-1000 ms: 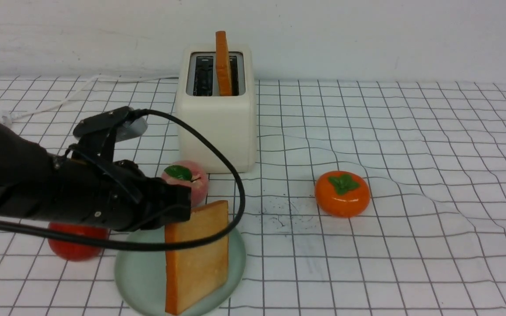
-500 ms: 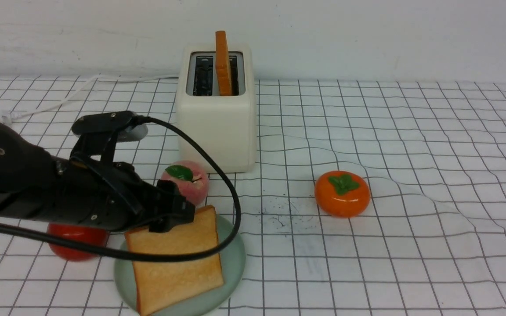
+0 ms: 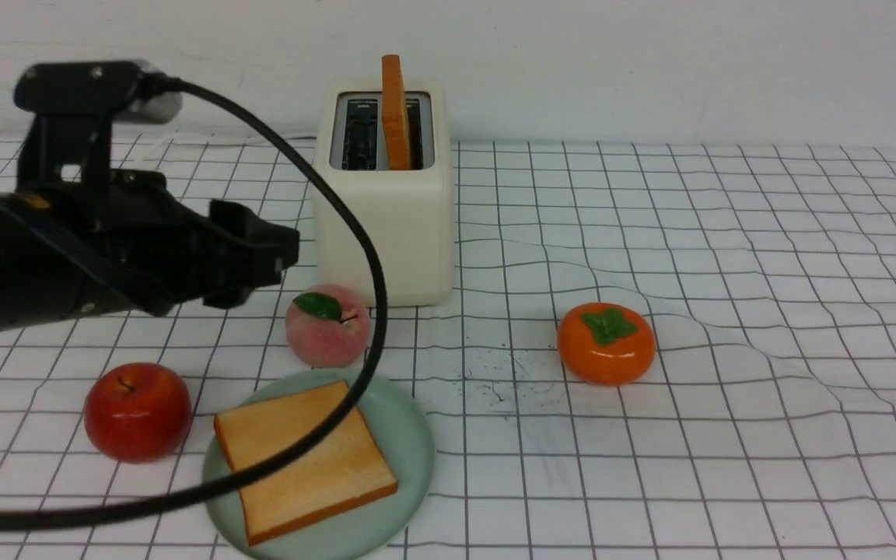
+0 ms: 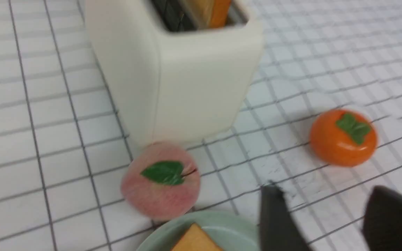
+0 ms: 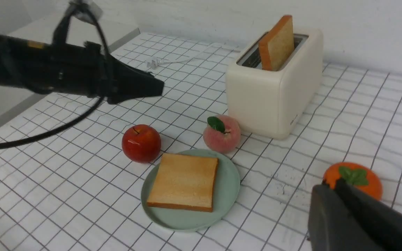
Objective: Take toasted bread from bread machine on white checkered table place on plate.
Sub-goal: 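Grasp the toast slice in the toaster and pull it up out of the slot with the right gripper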
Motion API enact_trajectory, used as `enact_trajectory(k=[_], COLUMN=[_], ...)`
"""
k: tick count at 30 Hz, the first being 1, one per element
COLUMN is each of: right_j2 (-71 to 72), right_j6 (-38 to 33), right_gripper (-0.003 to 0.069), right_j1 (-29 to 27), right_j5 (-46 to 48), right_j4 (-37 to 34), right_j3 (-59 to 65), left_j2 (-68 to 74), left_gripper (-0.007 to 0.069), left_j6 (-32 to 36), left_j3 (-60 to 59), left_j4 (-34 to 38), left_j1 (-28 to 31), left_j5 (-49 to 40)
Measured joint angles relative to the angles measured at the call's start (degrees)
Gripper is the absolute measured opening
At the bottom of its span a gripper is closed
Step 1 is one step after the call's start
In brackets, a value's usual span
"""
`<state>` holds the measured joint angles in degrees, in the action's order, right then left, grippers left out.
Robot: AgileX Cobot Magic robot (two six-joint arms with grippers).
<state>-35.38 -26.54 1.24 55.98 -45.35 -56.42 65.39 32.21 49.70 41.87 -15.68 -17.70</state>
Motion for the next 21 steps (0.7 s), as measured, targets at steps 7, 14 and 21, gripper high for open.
enact_trajectory(k=[7, 14, 21], right_j2=[-9.6, -23.3, -39.8], right_j6=[4.6, 4.2, 13.0], right_gripper=[0.0024, 0.0024, 0.0024], right_j1=[0.0, 5.5, 25.6], right_j5=[3.4, 2.5, -5.2], right_j4=[3.3, 0.7, 14.4], right_j3=[-1.7, -2.8, -14.9], left_j2=[-13.9, -32.8, -48.5], left_gripper=[-0.0013, -0.0013, -0.0013], left_j6=[-0.9, -4.1, -4.7], left_j3=[-0.4, -6.8, -15.3], left_j4=[-0.3, -1.3, -2.7], left_j1=[0.0, 0.0, 0.0], left_j5=[-5.9, -7.8, -8.8])
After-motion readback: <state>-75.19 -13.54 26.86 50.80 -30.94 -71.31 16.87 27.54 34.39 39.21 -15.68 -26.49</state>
